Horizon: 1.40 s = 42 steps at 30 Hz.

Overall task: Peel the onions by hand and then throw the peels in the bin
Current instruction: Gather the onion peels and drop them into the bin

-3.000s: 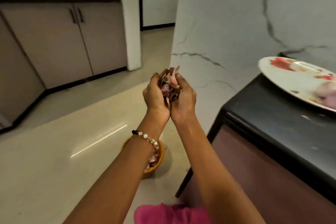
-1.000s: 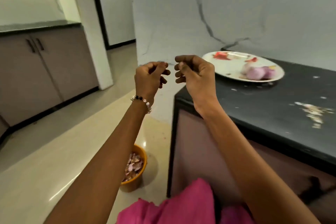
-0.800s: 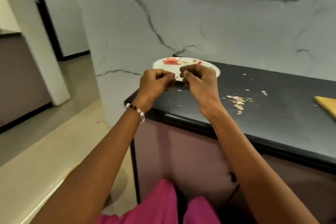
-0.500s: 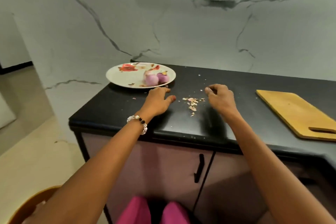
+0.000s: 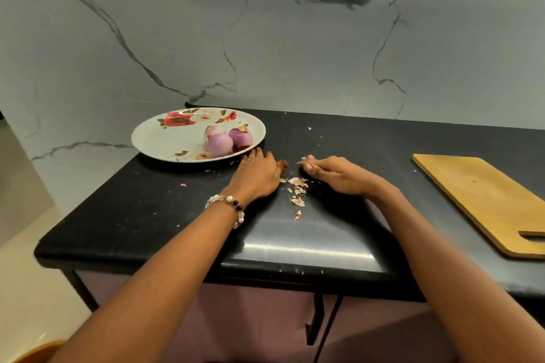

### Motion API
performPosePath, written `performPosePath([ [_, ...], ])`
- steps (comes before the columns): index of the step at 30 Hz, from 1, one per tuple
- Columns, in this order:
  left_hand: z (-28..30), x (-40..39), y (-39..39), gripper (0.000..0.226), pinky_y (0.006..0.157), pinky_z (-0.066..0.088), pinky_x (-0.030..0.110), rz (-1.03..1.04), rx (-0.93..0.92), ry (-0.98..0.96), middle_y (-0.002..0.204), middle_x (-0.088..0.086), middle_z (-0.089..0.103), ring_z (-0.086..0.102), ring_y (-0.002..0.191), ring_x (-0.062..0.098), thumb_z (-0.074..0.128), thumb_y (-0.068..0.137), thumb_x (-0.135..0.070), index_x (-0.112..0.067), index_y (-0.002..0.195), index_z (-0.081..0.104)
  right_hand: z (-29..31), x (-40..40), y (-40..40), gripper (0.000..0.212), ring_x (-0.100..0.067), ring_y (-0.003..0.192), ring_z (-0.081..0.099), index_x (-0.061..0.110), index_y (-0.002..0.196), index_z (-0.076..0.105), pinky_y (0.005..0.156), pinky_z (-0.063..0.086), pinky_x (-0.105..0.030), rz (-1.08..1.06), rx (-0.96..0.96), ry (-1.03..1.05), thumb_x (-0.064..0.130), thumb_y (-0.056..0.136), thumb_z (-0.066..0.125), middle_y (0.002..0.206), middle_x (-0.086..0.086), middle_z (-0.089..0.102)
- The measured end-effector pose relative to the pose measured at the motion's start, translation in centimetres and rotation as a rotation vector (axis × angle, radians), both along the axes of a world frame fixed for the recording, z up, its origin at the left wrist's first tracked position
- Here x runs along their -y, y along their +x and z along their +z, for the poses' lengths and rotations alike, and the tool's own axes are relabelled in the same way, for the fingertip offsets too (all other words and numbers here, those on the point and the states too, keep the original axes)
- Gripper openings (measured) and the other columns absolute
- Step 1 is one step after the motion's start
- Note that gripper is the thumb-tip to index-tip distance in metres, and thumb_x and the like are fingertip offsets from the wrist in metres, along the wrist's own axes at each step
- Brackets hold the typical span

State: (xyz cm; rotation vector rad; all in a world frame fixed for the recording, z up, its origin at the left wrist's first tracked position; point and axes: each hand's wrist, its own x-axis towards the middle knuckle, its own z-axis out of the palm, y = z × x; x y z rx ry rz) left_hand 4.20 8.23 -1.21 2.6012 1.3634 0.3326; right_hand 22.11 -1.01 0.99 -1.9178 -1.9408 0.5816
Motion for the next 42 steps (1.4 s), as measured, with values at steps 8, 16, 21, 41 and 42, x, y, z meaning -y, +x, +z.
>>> performPosePath([
  [8, 1.4, -0.2, 0.2, 0.031, 0.104, 0.045, 0.031, -0.341, 0.724, -0.301, 0.125, 0.005, 0.064, 0.059, 0.117, 0.011, 0.05, 0.098, -0.012, -0.007, 0.128, 0.059, 0.3, -6.5, 5.3, 0.059, -0.025, 0.088, 0.062, 0.005, 0.084, 0.061, 0.089, 0.044, -0.035, -0.287, -0.138, 0.24, 0.057, 0.098, 0.038, 0.084, -0.011, 0.066],
  [16, 1.9, -2.2, -1.1, 0.024, 0.098, 0.047, 0.033, -0.072, 0.642, 0.152, 0.108, 0.006, 0.071, 0.063, 0.104, 0.02, 0.054, 0.095, -0.01, -0.01, 0.113, 0.069, 0.3, -12.4, 4.6, 0.054, -0.026, 0.148, 0.019, 0.006, 0.148, 0.035, 0.118, 0.012, -0.034, -0.137, 0.137, 0.023, 0.039, 0.106, 0.026, 0.157, -0.01, 0.03],
  [21, 2.8, -2.4, -1.9, 0.022, 0.09, 0.046, 0.019, 0.022, 0.758, 0.268, 0.1, 0.004, 0.073, 0.067, 0.096, 0.017, 0.055, 0.095, -0.012, -0.011, 0.11, 0.071, -0.4, -10.6, 3.7, 0.055, -0.016, 0.149, 0.013, 0.011, 0.151, 0.03, 0.121, 0.005, -0.031, -0.046, 0.118, 0.004, 0.04, 0.106, 0.028, 0.161, -0.005, 0.02],
  [41, 4.2, -2.9, -6.8, 0.021, 0.074, 0.047, 0.009, 0.207, 1.1, 0.24, 0.073, -0.001, 0.07, 0.067, 0.077, 0.008, 0.054, 0.095, -0.015, -0.01, 0.104, 0.071, -0.4, -7.8, -2.0, 0.047, -0.012, 0.143, 0.03, 0.009, 0.145, 0.043, 0.117, 0.019, -0.026, 0.245, 0.108, 0.047, 0.032, 0.105, 0.036, 0.153, -0.004, 0.039],
  [42, 4.2, -2.9, -6.8, 0.021, 0.072, 0.045, 0.005, 0.219, 1.103, 0.234, 0.072, -0.002, 0.07, 0.067, 0.075, 0.007, 0.054, 0.094, -0.015, -0.01, 0.104, 0.072, -0.4, -7.9, -2.6, 0.044, -0.012, 0.13, 0.048, 0.009, 0.139, 0.052, 0.11, 0.032, -0.025, 0.282, 0.119, 0.102, 0.032, 0.104, 0.038, 0.139, -0.005, 0.056],
])
